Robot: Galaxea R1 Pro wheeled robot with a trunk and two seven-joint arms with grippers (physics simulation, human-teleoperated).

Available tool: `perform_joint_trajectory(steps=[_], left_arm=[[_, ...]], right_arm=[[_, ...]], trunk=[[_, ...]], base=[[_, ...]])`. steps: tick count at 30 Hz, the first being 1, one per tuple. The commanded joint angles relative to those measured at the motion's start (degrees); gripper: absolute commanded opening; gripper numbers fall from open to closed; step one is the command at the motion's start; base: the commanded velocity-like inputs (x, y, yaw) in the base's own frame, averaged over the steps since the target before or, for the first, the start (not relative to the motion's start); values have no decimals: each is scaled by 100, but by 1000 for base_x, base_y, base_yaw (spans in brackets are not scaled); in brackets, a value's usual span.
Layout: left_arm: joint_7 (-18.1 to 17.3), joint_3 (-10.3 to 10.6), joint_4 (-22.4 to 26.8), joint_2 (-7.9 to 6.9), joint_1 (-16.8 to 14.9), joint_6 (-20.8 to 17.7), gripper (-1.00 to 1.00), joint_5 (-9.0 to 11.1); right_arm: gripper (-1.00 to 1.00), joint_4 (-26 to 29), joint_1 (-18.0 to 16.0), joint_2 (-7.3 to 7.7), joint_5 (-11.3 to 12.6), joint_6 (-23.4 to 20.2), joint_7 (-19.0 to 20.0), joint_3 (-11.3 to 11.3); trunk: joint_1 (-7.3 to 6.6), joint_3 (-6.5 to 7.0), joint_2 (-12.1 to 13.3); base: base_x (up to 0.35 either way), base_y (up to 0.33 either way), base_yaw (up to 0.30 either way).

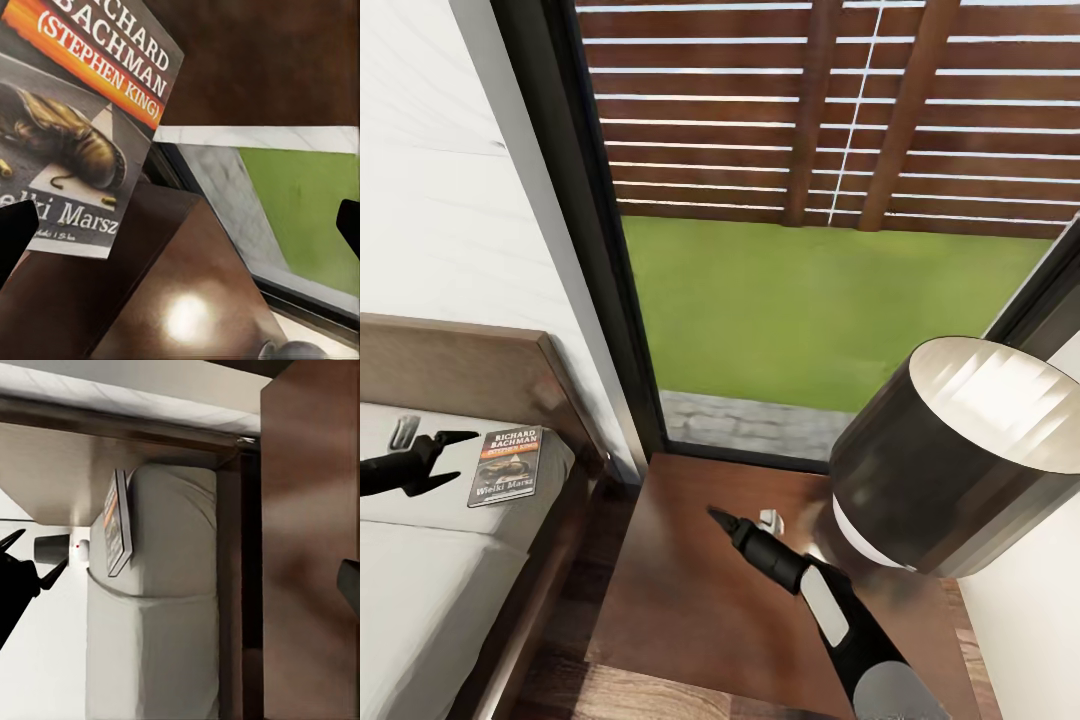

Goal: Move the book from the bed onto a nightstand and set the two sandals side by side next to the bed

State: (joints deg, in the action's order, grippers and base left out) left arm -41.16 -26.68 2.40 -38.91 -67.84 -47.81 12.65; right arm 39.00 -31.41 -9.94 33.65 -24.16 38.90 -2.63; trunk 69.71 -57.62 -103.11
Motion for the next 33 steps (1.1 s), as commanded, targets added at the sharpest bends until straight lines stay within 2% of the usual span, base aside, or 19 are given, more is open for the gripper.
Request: perform_joint_trajectory(steps=[1, 6, 16, 19, 22, 29, 33], left_arm=[[-33, 37, -2, 10, -4, -29, 100, 25], [-122, 34, 15, 70, -6, -22, 100, -73], [-176, 6, 49, 64, -8, -33, 100, -110], [-190, -15, 61, -9, -7, -58, 100, -105], [-193, -19, 74, -54, -8, -66, 100, -104], [-198, 8, 99, -275, -9, -78, 100, -92], [-194, 17, 101, -306, -10, -74, 100, -93]], right_arm=[[100, -3, -32, -6, 37, -48, -42, -4], [100, -16, -207, -6, 166, -69, -276, 57], [100, -237, -671, -6, 787, -111, -720, 275], [100, -349, -875, -6, 1025, -115, -1073, 335], [100, -382, -970, -6, 1138, -115, -1311, 356], [100, -422, -1052, -6, 1238, -73, -1542, 392], [100, -434, -1062, -6, 1249, -63, -1578, 477]], trunk=[[-1, -4, -2], [-1, -4, -2], [-1, -4, -2], [-1, -4, -2], [-1, -4, -2], [-1, -4, -2], [-1, -4, -2]], base=[[0, 0, 0], [0, 0, 0], [0, 0, 0], [0, 0, 0], [0, 0, 0], [0, 0, 0], [0, 0, 0]])
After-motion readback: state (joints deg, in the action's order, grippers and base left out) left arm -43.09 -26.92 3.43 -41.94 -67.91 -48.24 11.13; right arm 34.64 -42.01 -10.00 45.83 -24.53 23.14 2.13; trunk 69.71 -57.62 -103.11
